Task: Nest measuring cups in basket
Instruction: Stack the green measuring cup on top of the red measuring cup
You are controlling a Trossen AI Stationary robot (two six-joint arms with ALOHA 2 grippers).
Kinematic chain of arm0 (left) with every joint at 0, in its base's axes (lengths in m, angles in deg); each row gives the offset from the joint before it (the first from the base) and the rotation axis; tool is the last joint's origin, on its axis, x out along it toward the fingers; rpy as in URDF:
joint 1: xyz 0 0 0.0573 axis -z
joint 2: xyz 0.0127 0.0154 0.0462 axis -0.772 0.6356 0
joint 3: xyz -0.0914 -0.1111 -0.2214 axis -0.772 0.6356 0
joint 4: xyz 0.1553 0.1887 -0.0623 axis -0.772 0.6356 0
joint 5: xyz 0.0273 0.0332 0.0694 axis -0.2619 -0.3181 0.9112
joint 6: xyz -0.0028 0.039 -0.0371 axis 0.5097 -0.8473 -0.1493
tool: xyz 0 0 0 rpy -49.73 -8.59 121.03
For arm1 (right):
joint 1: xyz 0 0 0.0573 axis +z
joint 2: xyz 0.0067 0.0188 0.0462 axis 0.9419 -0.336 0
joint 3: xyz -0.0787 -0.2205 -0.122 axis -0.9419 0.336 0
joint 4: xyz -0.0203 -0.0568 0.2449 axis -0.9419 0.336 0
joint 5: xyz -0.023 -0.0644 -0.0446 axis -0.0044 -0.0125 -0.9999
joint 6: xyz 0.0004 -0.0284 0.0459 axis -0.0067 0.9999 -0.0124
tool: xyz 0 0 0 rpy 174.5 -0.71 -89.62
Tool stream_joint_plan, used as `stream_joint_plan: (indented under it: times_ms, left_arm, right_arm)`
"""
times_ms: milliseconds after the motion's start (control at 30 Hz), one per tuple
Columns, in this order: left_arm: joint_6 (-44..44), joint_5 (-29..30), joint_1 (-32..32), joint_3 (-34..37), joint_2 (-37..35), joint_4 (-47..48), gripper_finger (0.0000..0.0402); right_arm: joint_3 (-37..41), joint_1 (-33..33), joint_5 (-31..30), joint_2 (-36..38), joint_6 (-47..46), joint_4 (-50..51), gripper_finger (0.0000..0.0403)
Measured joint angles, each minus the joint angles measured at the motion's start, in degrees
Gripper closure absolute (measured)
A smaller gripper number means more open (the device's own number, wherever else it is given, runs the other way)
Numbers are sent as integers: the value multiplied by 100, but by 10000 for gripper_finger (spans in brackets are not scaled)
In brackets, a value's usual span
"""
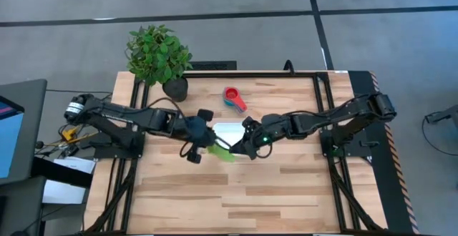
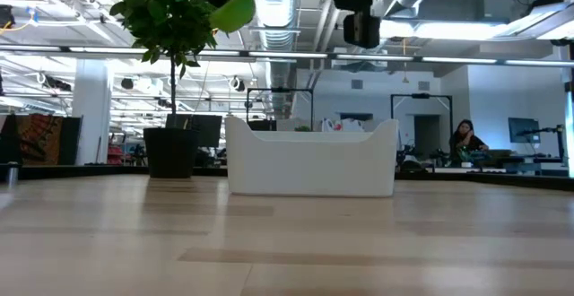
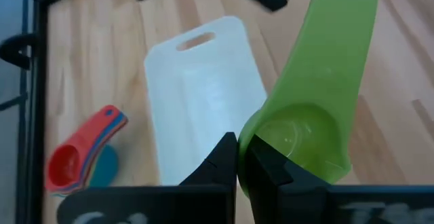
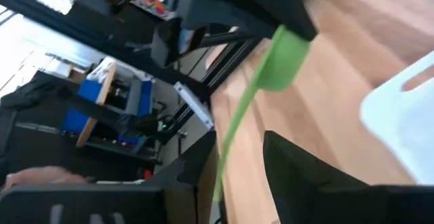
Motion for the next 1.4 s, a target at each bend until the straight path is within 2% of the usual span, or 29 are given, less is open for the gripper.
stream_joint_plan:
  times_ms: [400, 500, 600, 667, 800, 933, 1033, 1200, 1400]
  left_arm:
    - [-503, -60, -516, -47, 4, -276, 400]
    - [-542, -114, -614, -47, 10, -336, 399]
    - [-547, -103, -643, -44, 17, -552, 391]
    - [-547, 82, -642, -44, 17, -718, 379]
    - [-531, 725, -682, -44, 17, -870, 349]
    - [-12, 1567, -805, -47, -7, -821, 316]
    - [829, 2068, -877, -47, -63, -830, 294]
    - [1847, 2163, -914, -58, -160, -945, 278]
    - [2218, 2236, -934, -55, -173, -871, 277]
  right_arm:
    - [0, -646, 1197, -1, 116, -13, 285]
    - [0, -766, 1337, -1, 120, 109, 309]
    - [-2, -852, 1418, 2, 119, 306, 362]
    - [0, -920, 1463, 4, 145, 357, 388]
    - [0, -1218, 1416, 10, 13, 356, 394]
    - [0, -1827, 1184, 3, -1, 547, 395]
    - [4, -2521, 1289, -11, 85, 607, 396]
    - [61, -3567, 2144, -300, 385, 758, 396]
    - [230, -4166, 3257, -1082, 536, 289, 396]
